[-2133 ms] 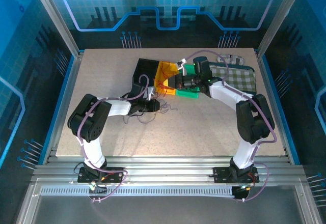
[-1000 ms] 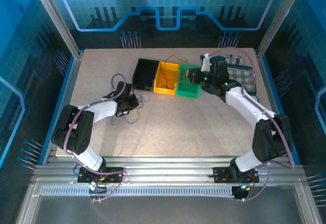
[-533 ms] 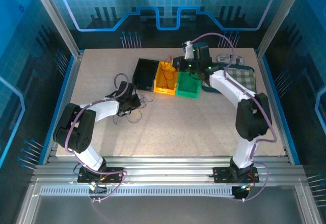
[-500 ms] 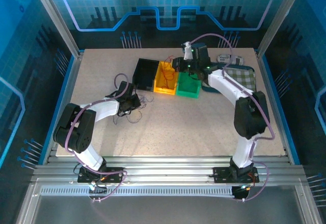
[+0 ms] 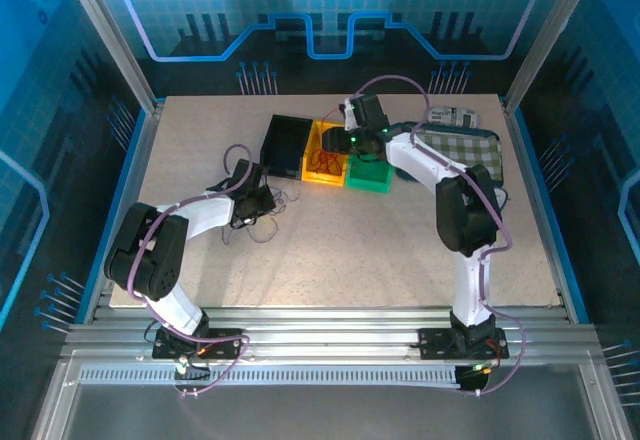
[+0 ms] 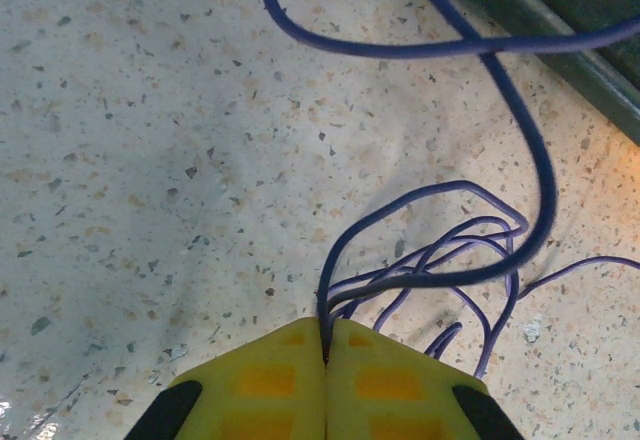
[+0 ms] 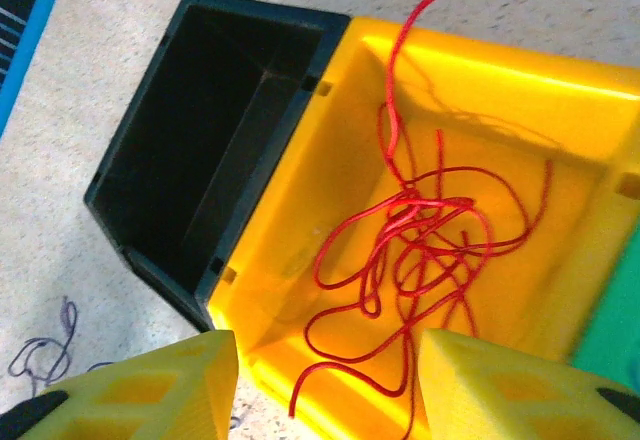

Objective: Untangle the cables

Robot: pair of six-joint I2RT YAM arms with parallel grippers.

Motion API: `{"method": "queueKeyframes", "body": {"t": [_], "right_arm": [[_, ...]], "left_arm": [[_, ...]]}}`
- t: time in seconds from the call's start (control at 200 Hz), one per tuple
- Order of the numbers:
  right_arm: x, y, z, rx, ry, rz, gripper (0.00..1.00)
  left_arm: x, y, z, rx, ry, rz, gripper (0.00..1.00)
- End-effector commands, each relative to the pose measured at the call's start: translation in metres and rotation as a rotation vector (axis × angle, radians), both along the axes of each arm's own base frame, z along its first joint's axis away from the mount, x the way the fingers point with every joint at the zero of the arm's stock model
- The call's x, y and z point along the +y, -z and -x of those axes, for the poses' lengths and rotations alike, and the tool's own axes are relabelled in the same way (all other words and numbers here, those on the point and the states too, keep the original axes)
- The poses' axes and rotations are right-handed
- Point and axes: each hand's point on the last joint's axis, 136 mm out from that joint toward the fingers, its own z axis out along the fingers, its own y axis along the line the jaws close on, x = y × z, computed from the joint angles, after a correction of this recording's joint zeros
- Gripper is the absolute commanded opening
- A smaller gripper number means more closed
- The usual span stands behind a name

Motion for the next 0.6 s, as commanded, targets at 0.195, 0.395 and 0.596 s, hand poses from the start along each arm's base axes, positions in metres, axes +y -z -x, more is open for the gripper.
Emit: {"method": "queueKeyframes", "body": {"t": [0.195,0.395,0.596], "right_arm": [[-0.088,-0.028,-0.023,-0.012,0.187,0.141,0.49],[-0.116,-0.004,-0.029,0.063,0.194,0.298,0.47],[-0.112,0.003,-0.038,0.062,0.153,0.300,0.46]], "left_arm": [[-0.006,-0.001,-0.009,0.011,0.030,0.002,0.00],[-0.006,0.000,-0.010,0.018,0.029,-0.003,0.00],[-0.007,0.002,-0.011,0.029,0.030,-0.005,0.00]]}}
